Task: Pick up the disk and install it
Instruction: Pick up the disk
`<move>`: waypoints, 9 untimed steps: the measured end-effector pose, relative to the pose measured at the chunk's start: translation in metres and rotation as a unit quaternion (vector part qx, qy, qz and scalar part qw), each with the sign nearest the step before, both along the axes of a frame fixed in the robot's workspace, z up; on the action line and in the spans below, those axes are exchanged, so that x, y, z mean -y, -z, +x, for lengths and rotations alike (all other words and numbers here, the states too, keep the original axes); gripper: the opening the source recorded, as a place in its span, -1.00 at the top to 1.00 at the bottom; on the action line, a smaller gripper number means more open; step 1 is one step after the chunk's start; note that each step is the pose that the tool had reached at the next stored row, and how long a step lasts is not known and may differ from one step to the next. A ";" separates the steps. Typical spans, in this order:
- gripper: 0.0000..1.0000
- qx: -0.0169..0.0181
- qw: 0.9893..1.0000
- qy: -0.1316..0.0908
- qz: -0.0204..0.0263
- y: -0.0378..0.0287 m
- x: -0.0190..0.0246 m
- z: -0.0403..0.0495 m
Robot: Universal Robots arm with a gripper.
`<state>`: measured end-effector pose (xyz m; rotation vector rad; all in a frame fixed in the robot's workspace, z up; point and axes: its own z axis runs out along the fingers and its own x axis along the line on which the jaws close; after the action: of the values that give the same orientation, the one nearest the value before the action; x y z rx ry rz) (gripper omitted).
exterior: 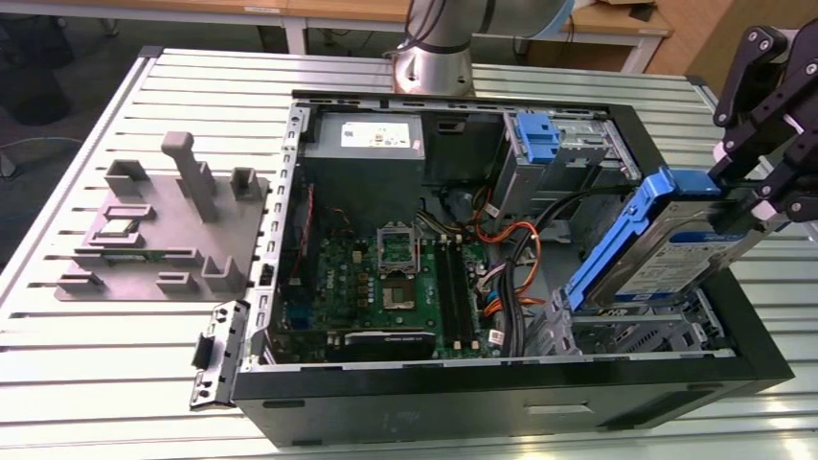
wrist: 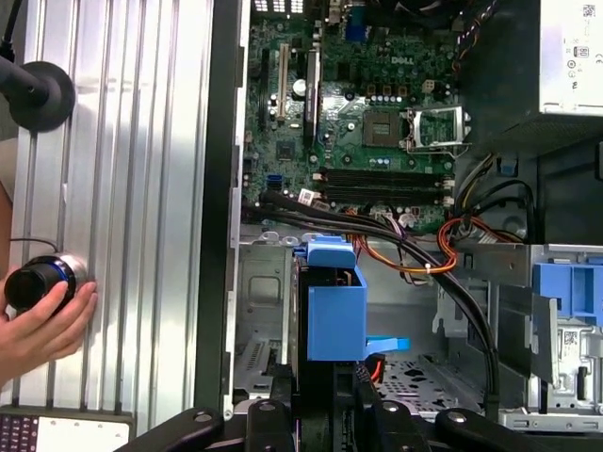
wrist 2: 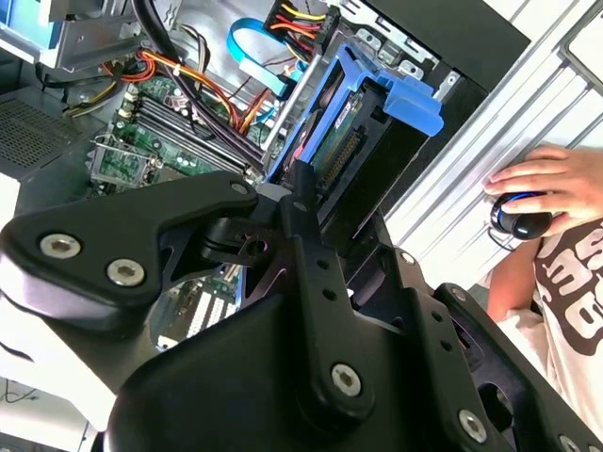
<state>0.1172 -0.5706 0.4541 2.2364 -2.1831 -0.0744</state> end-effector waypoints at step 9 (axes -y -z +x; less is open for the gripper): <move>0.31 0.000 1.000 0.000 0.000 0.0038 -0.0025 0.0000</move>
<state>0.1172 -0.5681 0.4504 2.2366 -2.1832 -0.0746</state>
